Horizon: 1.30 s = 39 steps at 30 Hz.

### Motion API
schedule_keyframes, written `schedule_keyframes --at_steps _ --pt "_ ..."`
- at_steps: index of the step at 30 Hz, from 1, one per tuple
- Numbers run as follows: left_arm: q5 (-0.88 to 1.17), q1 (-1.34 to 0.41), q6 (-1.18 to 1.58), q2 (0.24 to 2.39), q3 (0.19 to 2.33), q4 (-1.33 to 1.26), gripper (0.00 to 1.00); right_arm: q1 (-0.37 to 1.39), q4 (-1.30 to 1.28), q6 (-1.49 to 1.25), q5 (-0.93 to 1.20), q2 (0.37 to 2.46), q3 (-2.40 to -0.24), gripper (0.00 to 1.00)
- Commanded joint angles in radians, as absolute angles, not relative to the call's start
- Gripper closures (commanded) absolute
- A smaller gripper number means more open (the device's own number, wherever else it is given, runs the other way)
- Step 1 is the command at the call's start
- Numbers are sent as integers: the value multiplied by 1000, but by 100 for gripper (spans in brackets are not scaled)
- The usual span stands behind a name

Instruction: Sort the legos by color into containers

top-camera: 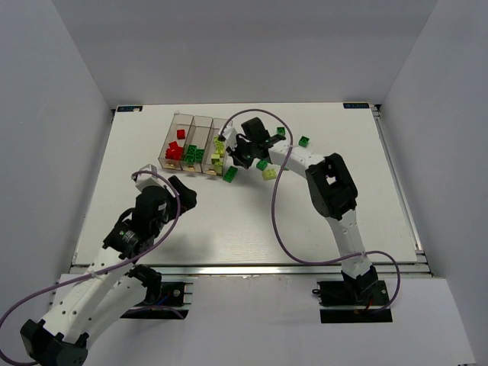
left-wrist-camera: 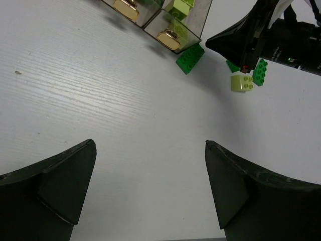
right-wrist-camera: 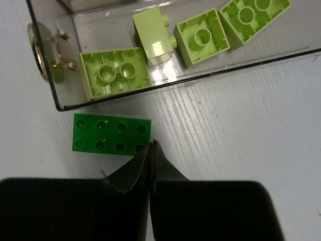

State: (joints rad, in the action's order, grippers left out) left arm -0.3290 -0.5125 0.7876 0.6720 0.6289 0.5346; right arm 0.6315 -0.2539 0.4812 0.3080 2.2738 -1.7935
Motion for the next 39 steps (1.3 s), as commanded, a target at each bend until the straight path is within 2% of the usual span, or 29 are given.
schedule_keyframes --at_steps 1,14,28,39 --pt "-350 -511 798 661 647 575 2 635 -213 485 262 2296 -1829 100" --pt "-338 -511 799 670 646 565 2 646 -195 509 229 2324 -1822 100" --pt "-291 -511 703 738 657 517 2 666 -311 574 425 2298 -1793 100" --pt "-164 -511 543 913 638 387 2 692 -331 569 597 2192 -1678 100"
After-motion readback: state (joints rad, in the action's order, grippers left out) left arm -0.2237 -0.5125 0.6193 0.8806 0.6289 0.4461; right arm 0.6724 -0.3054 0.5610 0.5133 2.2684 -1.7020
